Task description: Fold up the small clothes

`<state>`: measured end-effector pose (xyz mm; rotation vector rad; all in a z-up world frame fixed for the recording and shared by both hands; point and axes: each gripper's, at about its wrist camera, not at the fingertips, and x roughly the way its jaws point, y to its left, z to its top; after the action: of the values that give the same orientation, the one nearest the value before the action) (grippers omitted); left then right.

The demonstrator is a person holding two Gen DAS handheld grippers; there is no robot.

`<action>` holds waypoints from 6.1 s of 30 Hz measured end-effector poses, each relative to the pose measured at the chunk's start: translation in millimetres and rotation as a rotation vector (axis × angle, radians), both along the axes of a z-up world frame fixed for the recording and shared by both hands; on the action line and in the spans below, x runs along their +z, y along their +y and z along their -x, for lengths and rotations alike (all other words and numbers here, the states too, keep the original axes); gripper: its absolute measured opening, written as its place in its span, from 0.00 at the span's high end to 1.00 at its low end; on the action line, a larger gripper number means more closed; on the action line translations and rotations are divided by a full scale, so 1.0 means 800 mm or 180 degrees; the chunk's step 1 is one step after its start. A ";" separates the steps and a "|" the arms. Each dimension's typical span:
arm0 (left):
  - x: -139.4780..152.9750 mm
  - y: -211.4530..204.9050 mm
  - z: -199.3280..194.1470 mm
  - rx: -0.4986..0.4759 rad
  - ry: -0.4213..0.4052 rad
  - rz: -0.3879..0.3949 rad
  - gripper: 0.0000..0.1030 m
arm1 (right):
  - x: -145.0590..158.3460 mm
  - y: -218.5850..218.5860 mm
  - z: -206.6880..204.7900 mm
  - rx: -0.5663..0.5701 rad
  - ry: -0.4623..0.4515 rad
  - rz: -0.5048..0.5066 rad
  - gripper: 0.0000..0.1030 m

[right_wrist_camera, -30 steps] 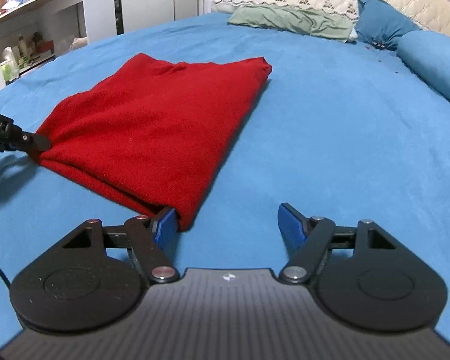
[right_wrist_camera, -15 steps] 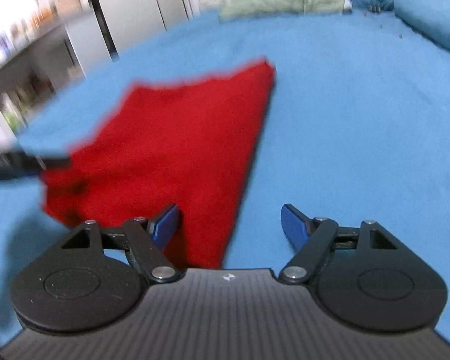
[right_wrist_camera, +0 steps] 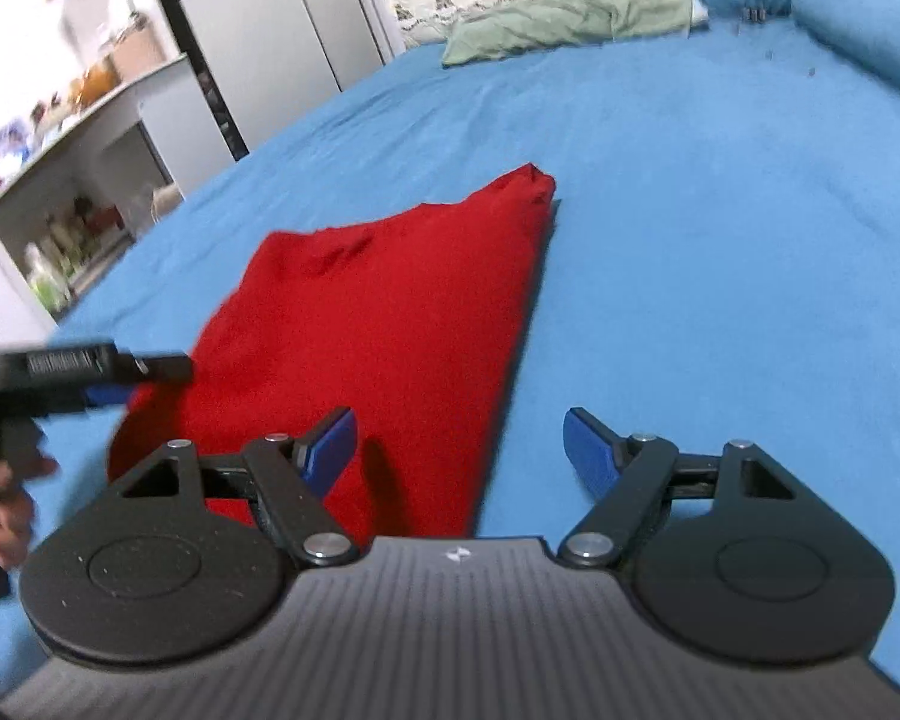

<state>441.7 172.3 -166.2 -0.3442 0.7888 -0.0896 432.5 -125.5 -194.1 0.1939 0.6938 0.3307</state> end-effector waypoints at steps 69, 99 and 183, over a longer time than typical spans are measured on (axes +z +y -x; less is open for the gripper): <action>-0.005 -0.137 0.248 -0.0724 -0.0047 -0.0531 0.41 | -0.008 -0.144 0.254 -0.0383 0.0131 0.0305 0.13; 0.171 -0.164 0.561 -0.0380 -0.0358 -0.1237 0.00 | 0.177 -0.062 0.601 -0.0808 0.0243 0.0749 0.00; 0.168 -0.182 0.598 -0.0335 -0.0613 -0.1243 0.00 | 0.159 -0.057 0.636 -0.0855 0.0267 0.0947 0.00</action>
<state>-36.8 26.4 -31.6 0.0758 0.6161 -0.0643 -76.4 -170.9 -67.2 0.0164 0.7806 -0.0393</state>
